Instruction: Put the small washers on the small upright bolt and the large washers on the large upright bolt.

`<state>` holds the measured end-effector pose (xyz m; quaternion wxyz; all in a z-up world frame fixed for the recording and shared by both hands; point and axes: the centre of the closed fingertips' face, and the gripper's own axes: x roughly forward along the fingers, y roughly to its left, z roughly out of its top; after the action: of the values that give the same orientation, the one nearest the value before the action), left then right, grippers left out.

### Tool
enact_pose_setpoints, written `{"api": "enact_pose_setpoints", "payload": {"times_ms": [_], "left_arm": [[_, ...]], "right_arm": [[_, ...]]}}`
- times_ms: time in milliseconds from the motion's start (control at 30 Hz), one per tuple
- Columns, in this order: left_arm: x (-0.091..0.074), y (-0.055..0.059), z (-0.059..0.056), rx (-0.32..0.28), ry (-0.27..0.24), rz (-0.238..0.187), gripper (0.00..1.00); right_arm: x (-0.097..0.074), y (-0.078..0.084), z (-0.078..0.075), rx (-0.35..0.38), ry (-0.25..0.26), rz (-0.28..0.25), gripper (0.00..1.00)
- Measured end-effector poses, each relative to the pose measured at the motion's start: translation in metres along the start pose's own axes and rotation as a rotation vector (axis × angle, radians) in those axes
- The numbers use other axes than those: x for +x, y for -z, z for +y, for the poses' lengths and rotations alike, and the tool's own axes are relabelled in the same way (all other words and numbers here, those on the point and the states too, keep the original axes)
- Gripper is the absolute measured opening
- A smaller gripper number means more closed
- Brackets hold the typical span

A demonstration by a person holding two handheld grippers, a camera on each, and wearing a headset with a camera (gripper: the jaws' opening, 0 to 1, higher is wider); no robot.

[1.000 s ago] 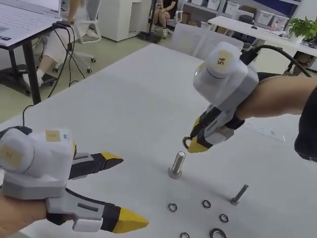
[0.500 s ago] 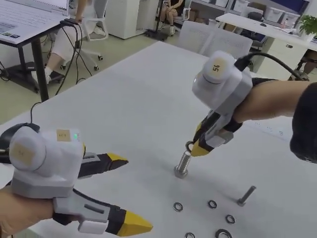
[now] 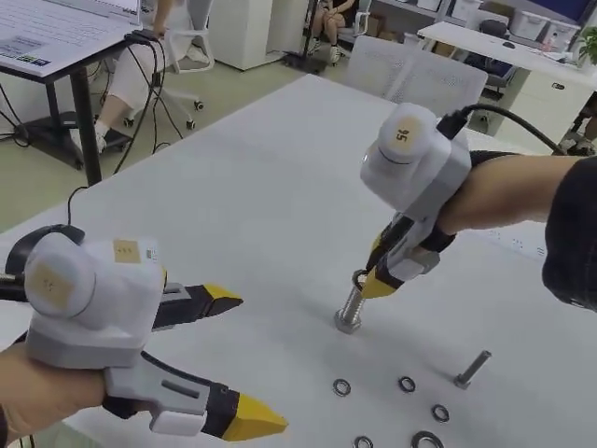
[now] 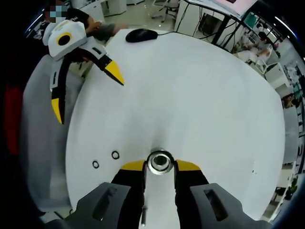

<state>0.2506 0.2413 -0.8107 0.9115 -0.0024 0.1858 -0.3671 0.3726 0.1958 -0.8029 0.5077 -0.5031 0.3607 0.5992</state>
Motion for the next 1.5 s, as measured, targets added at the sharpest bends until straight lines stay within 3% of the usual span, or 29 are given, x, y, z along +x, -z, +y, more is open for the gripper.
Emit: {"api": "enact_pose_setpoints", "payload": {"times_ms": [700, 1500], "left_arm": [[-0.004, 0.001, -0.002, 0.002, 0.000, 0.002, 0.85], [0.000, 0.002, -0.005, -0.008, -0.002, 0.014, 0.84]], "right_arm": [[0.017, 0.000, 0.001, 0.003, -0.026, 0.033, 0.24], [0.044, 0.014, 0.003, 0.031, -0.043, 0.061, 0.24]]}}
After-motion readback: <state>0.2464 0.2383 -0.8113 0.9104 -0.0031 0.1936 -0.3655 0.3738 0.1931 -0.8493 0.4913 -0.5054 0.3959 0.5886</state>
